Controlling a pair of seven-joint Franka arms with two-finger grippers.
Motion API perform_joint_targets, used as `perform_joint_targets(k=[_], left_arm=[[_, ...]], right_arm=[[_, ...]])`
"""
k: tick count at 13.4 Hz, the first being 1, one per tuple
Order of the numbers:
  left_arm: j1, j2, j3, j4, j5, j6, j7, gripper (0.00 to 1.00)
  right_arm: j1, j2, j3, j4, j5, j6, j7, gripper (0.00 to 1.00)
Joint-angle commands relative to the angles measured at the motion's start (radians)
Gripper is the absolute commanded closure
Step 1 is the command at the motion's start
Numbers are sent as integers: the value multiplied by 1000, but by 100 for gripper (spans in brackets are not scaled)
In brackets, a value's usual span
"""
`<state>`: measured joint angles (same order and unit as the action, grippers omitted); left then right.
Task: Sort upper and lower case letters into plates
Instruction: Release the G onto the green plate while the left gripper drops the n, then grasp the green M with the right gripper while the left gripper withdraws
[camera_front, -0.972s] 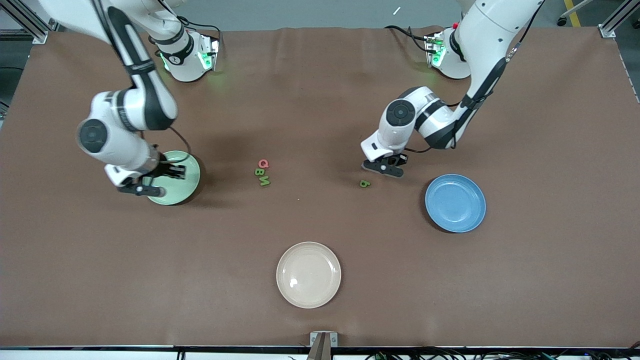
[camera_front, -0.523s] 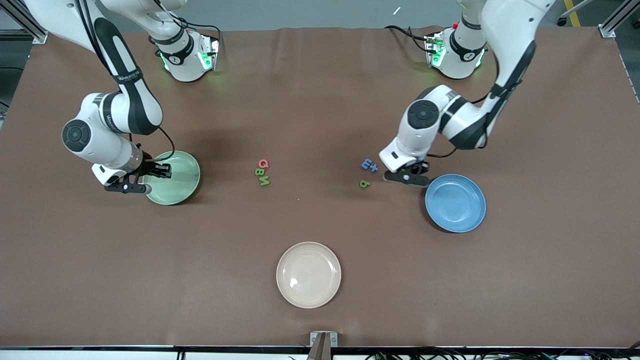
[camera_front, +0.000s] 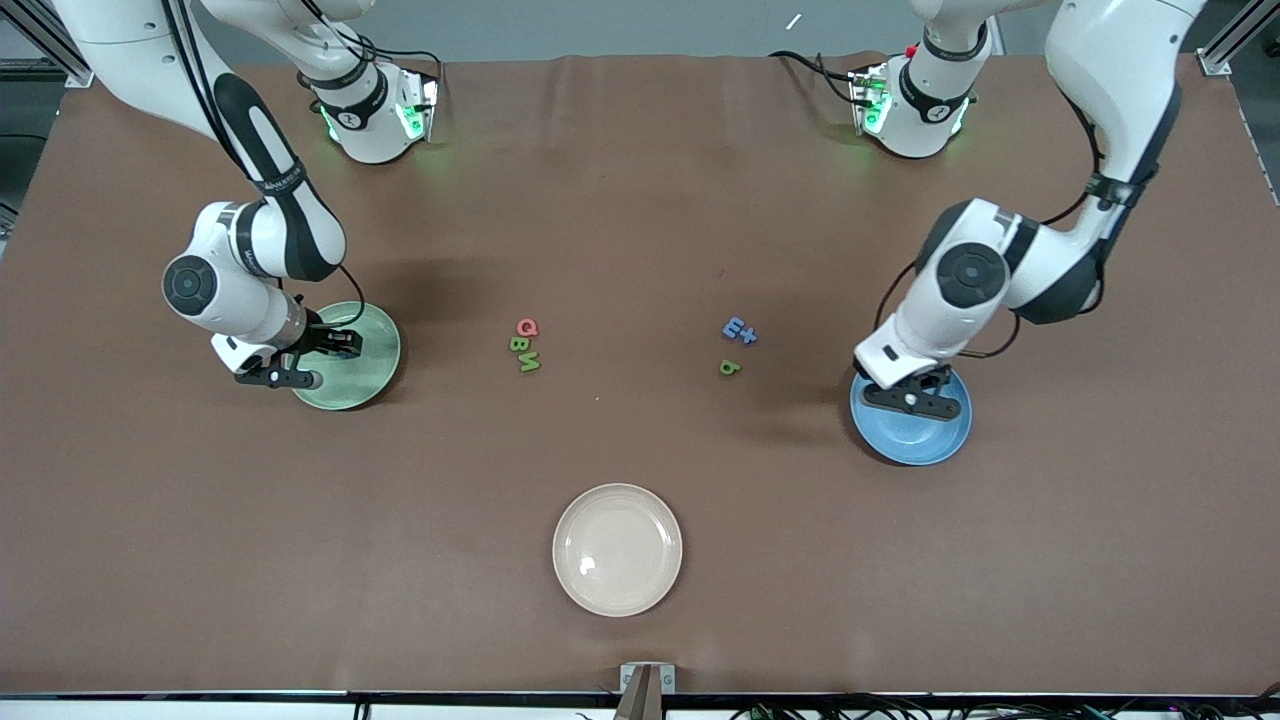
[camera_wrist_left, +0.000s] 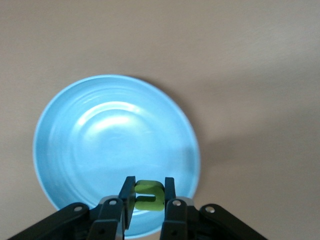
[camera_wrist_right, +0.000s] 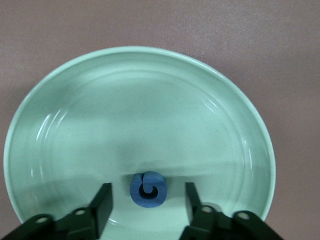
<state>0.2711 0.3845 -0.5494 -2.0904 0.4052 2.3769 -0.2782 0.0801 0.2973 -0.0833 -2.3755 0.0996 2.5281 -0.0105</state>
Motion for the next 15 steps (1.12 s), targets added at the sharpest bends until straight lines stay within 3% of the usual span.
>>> perform_joint_targets(k=[1, 3, 7, 10, 15], left_arm=[[52, 52, -14, 36, 7, -16, 77, 80], [79, 83, -14, 39, 9, -16, 126, 79], [111, 140, -4, 53, 21, -16, 178, 78], [134, 146, 0, 49, 21, -19, 224, 78], [139, 155, 6, 41, 32, -21, 241, 78]], right_arm=[[7, -59, 25, 7, 6, -84, 44, 0], [113, -84, 27, 45, 6, -142, 220, 0], [318, -60, 28, 122, 31, -132, 479, 0], [434, 40, 27, 211, 84, -109, 533, 0], [570, 172, 25, 315, 74, -45, 557, 1]])
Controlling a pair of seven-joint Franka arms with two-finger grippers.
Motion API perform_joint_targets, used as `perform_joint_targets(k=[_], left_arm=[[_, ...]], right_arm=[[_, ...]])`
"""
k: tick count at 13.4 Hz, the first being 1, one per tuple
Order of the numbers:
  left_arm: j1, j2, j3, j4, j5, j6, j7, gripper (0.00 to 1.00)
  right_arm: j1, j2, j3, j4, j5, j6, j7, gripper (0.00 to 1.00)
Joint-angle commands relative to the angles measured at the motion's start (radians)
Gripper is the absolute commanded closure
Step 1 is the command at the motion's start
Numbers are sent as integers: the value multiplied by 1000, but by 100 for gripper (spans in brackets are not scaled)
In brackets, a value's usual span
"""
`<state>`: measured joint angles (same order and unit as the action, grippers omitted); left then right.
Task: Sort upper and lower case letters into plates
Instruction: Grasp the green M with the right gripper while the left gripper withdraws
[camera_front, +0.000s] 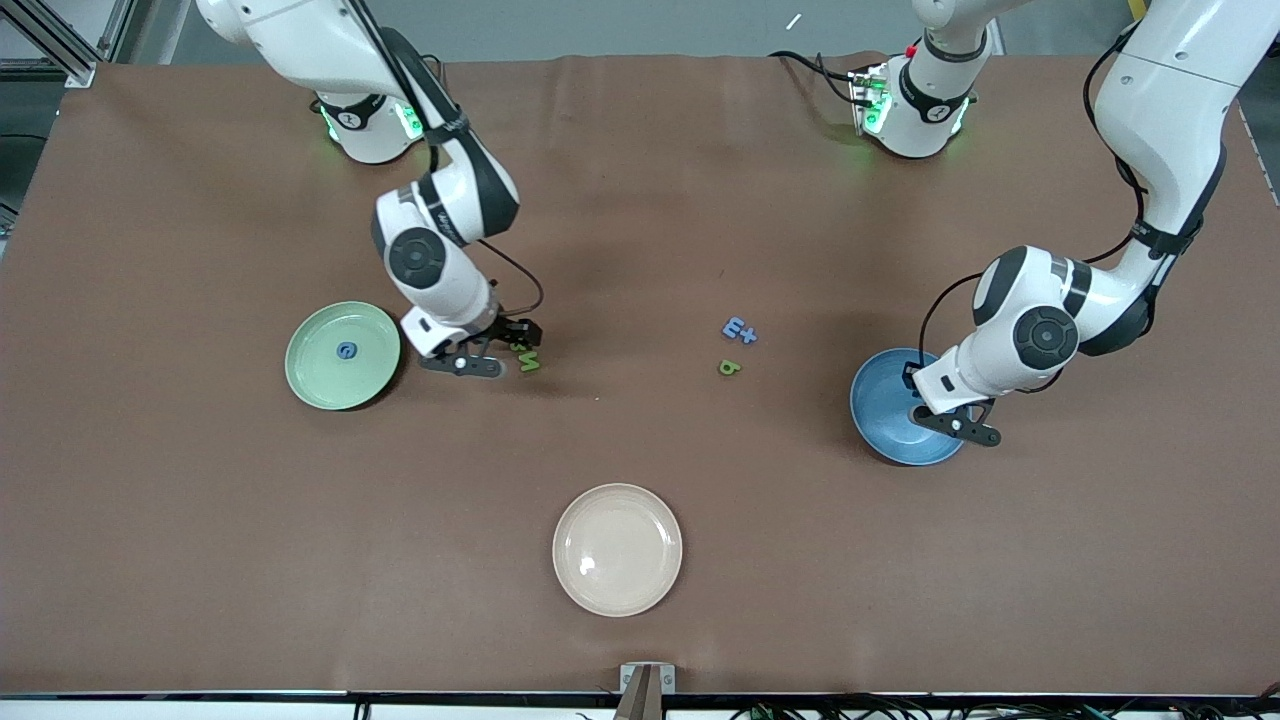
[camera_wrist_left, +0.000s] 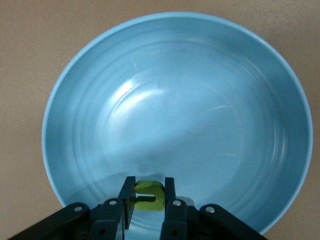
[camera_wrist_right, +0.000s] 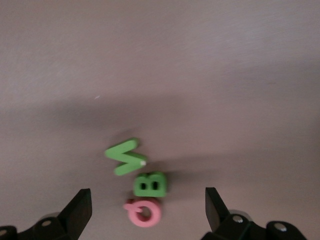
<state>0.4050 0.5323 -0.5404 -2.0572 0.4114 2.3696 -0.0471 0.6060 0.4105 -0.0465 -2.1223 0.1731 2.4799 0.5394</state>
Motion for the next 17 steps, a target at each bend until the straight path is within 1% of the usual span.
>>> perform_joint_targets(k=[1, 3, 7, 8, 9, 10, 11, 12, 14, 17], left_arm=[[5, 8, -3, 8, 26, -13, 10, 78], [5, 11, -3, 6, 26, -13, 13, 78], [5, 15, -3, 6, 27, -13, 12, 77], [5, 14, -3, 6, 27, -13, 12, 72], [3, 8, -3, 8, 27, -13, 13, 49], [-1, 2, -6, 12, 27, -15, 10, 14], [-5, -8, -12, 17, 26, -27, 4, 1], [-14, -27, -15, 23, 26, -41, -3, 1], [-26, -49, -55, 52, 14, -102, -28, 1], [-29, -55, -154, 92, 12, -182, -233, 0]], right_arm=[[50, 74, -12, 77, -1, 11, 4, 1], [58, 83, -12, 81, -16, 33, -51, 4], [47, 97, -13, 84, -21, 51, -165, 5], [40, 99, -13, 85, -23, 51, -215, 7], [31, 100, -13, 85, -20, 51, -260, 7], [23, 100, -13, 84, -20, 51, -271, 7], [24, 100, -13, 84, -20, 51, -271, 7], [24, 102, -13, 82, -20, 53, -273, 7], [26, 114, -15, 79, -20, 62, -273, 10], [31, 136, -15, 74, -21, 94, -274, 23]])
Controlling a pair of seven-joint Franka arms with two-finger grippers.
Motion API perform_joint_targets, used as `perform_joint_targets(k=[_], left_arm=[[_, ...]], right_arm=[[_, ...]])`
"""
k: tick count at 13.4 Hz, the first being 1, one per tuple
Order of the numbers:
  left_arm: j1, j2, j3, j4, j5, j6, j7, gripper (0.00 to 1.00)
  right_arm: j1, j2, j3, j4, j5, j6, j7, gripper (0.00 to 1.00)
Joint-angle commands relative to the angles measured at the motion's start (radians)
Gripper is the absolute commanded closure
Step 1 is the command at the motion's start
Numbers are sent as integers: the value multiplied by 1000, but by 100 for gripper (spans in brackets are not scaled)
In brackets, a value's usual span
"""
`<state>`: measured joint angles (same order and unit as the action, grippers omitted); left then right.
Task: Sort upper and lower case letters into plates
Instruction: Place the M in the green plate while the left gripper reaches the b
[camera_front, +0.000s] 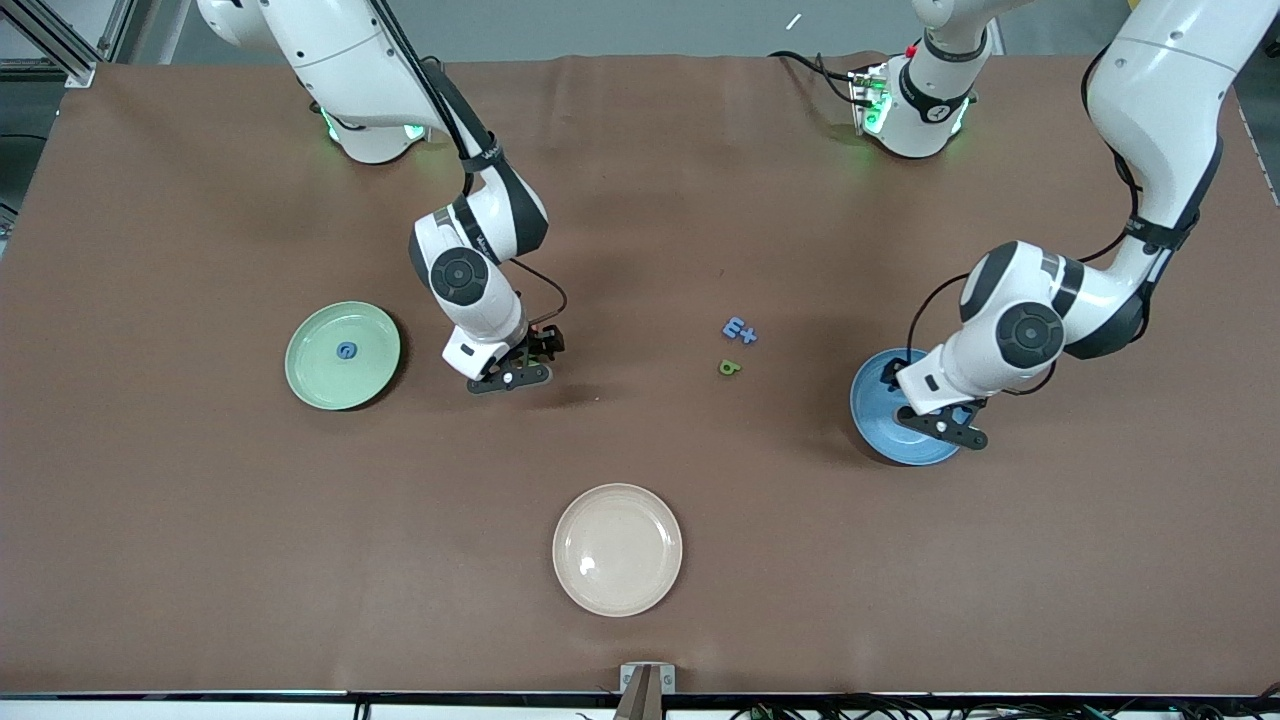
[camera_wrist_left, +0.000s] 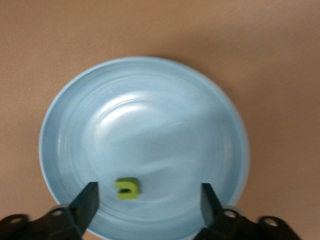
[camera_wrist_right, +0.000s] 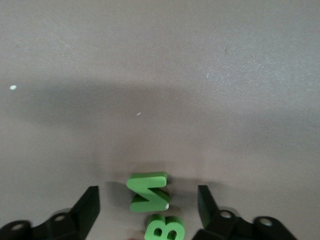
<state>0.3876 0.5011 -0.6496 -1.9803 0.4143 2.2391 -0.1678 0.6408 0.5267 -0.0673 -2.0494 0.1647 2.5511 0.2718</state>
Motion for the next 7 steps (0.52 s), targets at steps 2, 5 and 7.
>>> perform_joint_targets(k=[2, 5, 7], left_arm=[[-45, -15, -84, 26, 11, -53, -252, 0], [-182, 34, -84, 80, 15, -52, -413, 0], [-271, 98, -78, 144, 23, -49, -501, 1]], right_arm=[[-4, 21, 4, 0, -13, 23, -6, 34], [-7, 19, 4, -5, -13, 20, -6, 70], [-12, 16, 4, -5, -13, 6, 0, 98]])
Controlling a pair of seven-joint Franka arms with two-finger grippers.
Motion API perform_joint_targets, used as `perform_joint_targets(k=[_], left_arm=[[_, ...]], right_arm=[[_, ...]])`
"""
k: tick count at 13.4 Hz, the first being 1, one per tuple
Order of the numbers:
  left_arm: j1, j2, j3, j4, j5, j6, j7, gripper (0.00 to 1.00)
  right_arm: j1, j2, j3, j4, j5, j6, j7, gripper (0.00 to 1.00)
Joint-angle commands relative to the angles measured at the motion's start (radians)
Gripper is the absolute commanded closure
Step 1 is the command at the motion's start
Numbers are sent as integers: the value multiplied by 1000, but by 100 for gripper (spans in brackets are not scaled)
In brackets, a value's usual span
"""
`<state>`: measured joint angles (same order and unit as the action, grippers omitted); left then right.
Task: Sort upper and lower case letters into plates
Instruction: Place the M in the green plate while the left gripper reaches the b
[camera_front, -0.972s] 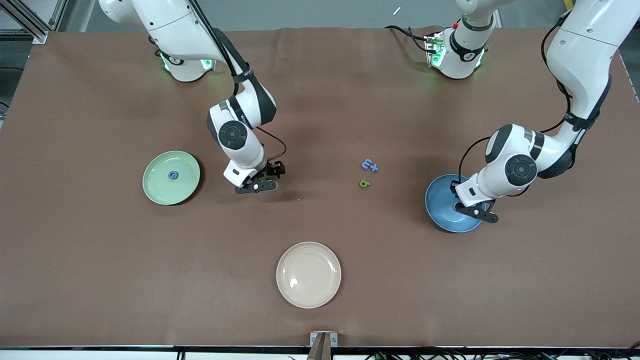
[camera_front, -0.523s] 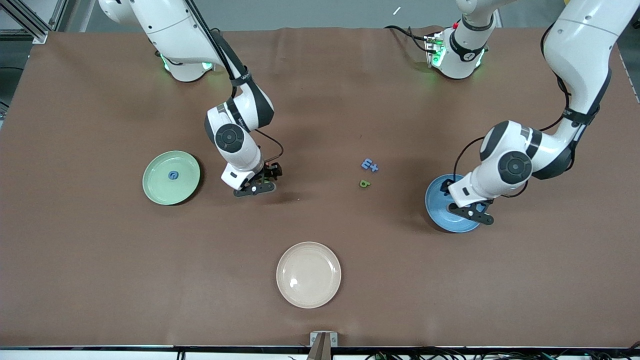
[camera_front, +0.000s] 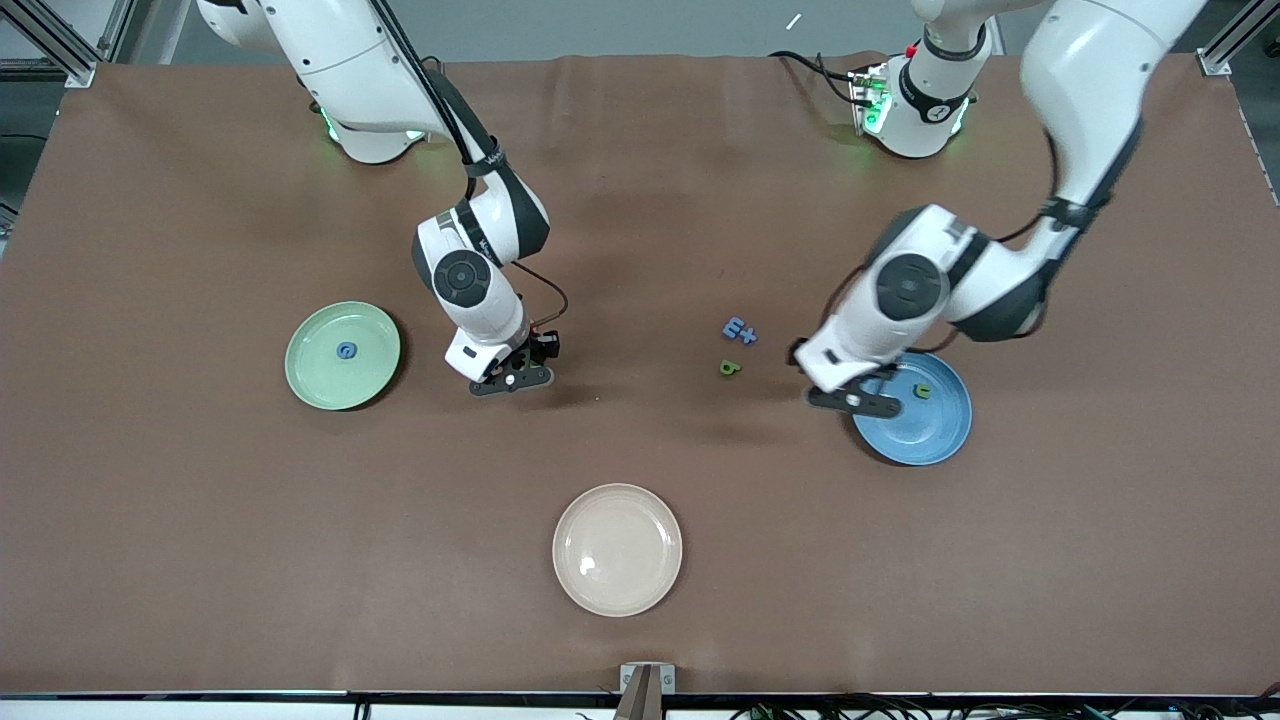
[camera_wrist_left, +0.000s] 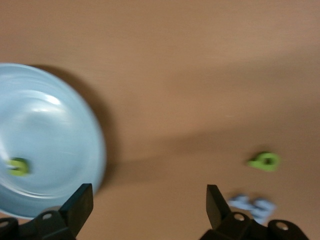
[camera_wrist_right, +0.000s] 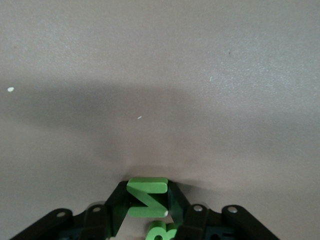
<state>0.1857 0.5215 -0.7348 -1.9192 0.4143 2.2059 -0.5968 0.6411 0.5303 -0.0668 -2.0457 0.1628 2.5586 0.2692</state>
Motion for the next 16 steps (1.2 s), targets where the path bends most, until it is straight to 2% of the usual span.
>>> perform_joint_targets(k=[1, 3, 6, 7, 9, 10, 12, 14, 16], left_arm=[[-110, 103, 11, 107, 21, -14, -87, 1], [-208, 156, 59, 155, 21, -8, -124, 0], [-385, 186, 222, 195, 20, 36, -146, 0], [-408, 193, 250, 195, 20, 76, -147, 1], [-414, 221, 262, 189, 21, 117, -149, 1], [-414, 222, 262, 184, 23, 117, -159, 3], [-414, 222, 262, 175, 23, 117, -167, 17], [-411, 219, 261, 155, 23, 117, -167, 30], [-411, 216, 261, 137, 23, 117, -167, 38]], right_arm=[[-14, 7, 2, -8, -9, -5, 2, 100], [-34, -21, 1, -5, -11, -49, -7, 100], [-110, -100, -2, -8, -11, -156, -117, 100], [-147, -128, -2, -8, -11, -200, -158, 100], [-225, -176, -2, -13, -11, -274, -275, 100], [-265, -206, -4, -34, -11, -296, -339, 100], [-334, -251, -4, -92, -15, -293, -445, 100], [-392, -279, -4, -142, -74, -282, -492, 100], [-440, -292, -4, -181, -106, -261, -522, 100]])
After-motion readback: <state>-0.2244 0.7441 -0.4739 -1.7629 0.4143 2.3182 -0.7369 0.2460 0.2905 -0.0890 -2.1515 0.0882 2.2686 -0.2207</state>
